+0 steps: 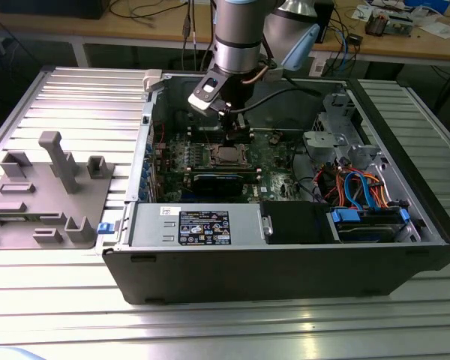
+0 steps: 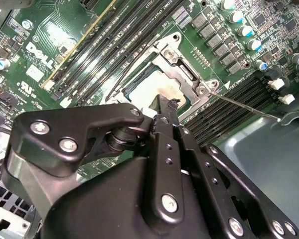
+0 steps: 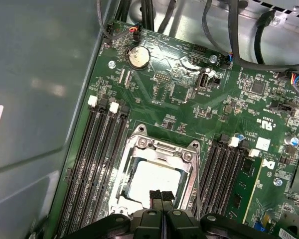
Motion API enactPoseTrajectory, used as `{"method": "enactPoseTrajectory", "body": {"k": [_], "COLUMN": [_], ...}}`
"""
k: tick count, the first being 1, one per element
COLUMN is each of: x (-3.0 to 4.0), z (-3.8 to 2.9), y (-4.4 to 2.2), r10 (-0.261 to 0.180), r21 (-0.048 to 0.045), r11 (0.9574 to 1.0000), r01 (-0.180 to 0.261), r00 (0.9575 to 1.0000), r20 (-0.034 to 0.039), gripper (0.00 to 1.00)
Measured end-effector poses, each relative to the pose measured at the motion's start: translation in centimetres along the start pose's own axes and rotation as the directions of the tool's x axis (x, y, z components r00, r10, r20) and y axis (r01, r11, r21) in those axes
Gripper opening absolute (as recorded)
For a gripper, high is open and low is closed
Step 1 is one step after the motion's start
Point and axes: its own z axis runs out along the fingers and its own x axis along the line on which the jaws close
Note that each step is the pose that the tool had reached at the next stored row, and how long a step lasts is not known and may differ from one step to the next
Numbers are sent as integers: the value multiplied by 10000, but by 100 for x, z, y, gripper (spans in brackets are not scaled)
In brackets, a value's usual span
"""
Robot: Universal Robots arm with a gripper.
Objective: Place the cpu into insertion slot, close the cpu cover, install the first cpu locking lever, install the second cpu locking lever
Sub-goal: 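Install the first cpu locking lever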
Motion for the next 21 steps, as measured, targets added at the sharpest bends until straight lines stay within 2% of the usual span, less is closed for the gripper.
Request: {"method": "enactPoseTrajectory", "body": {"k": [11,13,15,18,20,21], "x": [0,0,0,-1,0,0], "z": [0,0,1,4,7,8], "y": [0,0,0,0,0,0], "r10": [-33,-125,-548,-1183,-1834,-2149], "r21": [-1,-4,-17,-36,-59,-70], "r11": [10000,9999,9985,9930,9830,9766], "r01": [33,125,548,1183,1834,2149], "r00": [10000,9999,9985,9930,9830,9766], "r20": [0,1,4,11,16,19], "gripper": [11,11,11,11,11,11]}}
